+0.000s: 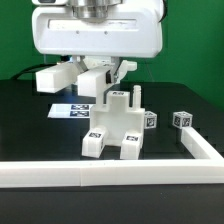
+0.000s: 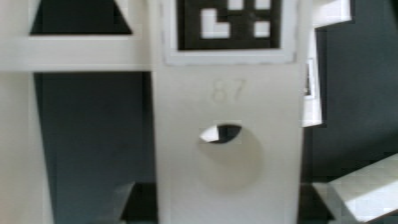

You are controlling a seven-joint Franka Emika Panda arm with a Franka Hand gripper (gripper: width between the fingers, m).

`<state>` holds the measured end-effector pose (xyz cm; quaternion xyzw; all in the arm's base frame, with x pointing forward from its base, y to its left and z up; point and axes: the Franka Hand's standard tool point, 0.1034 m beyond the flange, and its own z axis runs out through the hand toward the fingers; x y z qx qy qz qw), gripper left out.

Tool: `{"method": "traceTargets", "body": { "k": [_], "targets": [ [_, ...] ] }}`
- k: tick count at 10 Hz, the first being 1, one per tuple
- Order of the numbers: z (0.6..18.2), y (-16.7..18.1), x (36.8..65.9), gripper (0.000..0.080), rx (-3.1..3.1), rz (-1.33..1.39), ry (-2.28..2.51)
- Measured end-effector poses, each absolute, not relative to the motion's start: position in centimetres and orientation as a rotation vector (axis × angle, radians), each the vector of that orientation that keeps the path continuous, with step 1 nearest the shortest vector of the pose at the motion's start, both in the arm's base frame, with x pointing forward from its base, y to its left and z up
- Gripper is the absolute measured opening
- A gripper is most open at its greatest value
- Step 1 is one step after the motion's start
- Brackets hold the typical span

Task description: Assemble chair

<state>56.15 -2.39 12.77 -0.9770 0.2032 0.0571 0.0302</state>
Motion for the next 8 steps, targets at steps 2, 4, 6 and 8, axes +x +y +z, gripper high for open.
{"method": "traceTargets", "body": {
  "k": [2,4,6,8],
  "targets": [
    [12.8,-1.4,56.0,0.0289,-3.015,0.163,0.621],
    [13.1,1.6,55.6,0.0289,-3.035,0.163,0.529],
    [12.9,2.0,55.5,0.0289,-3.038,0.168,0.516],
    [12.8,2.0,55.5,0.0289,-3.039,0.171,0.515]
  ]
}}
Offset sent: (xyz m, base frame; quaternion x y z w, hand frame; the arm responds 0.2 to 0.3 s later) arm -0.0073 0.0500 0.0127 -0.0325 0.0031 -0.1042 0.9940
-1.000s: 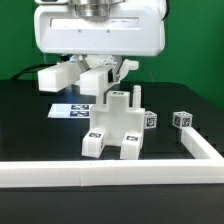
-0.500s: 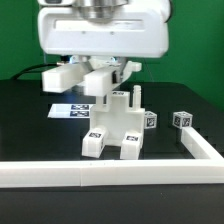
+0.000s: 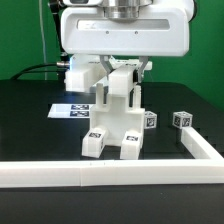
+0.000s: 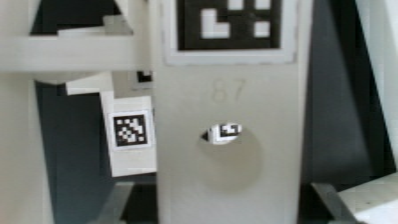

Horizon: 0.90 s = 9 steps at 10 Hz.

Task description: Assemble chair

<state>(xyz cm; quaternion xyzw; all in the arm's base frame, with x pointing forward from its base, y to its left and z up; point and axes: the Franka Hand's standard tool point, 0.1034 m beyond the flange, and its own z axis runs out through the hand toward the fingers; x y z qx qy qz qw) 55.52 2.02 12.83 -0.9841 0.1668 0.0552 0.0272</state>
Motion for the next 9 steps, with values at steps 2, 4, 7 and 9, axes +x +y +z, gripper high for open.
{"method": "traceTargets", "body": {
  "k": [2,4,7,9],
  "targets": [
    [12.9,2.9,55.7,0.0290,-3.048,0.137,0.478],
    [12.7,3.9,55.5,0.0290,-3.056,0.156,0.422],
    [12.5,3.9,55.5,0.0290,-3.056,0.160,0.430],
    [12.3,4.0,55.2,0.0290,-3.059,0.152,0.427]
  ]
}}
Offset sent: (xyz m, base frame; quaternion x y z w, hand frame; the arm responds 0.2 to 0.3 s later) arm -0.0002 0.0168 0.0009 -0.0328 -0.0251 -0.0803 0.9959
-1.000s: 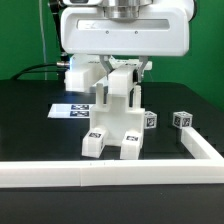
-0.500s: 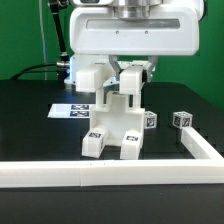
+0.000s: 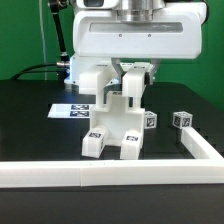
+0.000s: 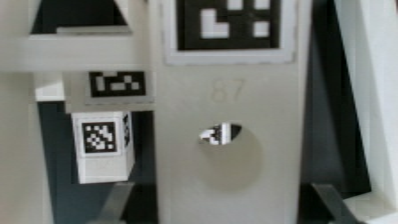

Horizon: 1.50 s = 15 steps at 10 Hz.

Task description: Assemble chair

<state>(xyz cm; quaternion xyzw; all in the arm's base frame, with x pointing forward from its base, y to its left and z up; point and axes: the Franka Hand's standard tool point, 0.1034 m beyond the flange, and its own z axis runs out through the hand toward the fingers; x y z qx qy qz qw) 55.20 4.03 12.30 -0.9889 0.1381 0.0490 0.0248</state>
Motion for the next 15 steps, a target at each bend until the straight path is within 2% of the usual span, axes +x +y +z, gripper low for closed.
{"method": "traceTargets", "body": {
  "k": [15],
  "targets": [
    [12.63,4.64,54.28,0.0290,-3.055,0.156,0.413]
  ]
}}
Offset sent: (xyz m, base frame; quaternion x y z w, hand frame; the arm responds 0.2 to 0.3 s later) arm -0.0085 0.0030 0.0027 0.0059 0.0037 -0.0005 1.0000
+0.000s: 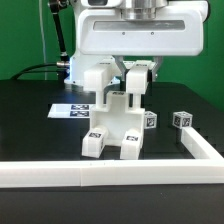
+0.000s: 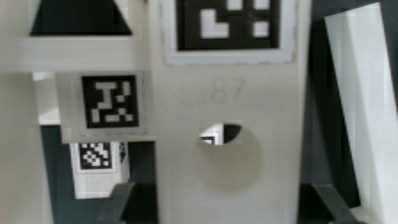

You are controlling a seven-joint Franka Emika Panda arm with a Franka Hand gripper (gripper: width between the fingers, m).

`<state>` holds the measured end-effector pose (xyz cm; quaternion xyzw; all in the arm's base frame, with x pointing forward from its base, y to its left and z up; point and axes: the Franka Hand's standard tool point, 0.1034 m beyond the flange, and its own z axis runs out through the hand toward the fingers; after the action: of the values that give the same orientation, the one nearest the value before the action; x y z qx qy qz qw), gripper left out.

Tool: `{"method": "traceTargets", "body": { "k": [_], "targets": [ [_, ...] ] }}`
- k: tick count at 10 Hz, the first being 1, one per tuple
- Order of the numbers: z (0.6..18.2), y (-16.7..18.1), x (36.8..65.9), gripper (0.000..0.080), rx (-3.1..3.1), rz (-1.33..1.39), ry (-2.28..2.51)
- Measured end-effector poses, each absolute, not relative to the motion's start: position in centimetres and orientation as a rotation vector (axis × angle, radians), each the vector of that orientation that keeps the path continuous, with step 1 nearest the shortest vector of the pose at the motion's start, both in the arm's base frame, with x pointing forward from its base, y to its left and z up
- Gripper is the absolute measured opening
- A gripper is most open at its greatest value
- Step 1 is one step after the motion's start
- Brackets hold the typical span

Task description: Assemble chair

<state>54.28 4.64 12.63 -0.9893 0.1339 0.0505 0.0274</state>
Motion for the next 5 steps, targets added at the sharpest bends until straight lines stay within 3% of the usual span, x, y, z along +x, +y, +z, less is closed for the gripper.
{"method": "traceTargets", "body": {
  "k": [5],
  "targets": [
    [12.26,4.38,54.13,0.0290,-3.059,0.154,0.406]
  ]
}}
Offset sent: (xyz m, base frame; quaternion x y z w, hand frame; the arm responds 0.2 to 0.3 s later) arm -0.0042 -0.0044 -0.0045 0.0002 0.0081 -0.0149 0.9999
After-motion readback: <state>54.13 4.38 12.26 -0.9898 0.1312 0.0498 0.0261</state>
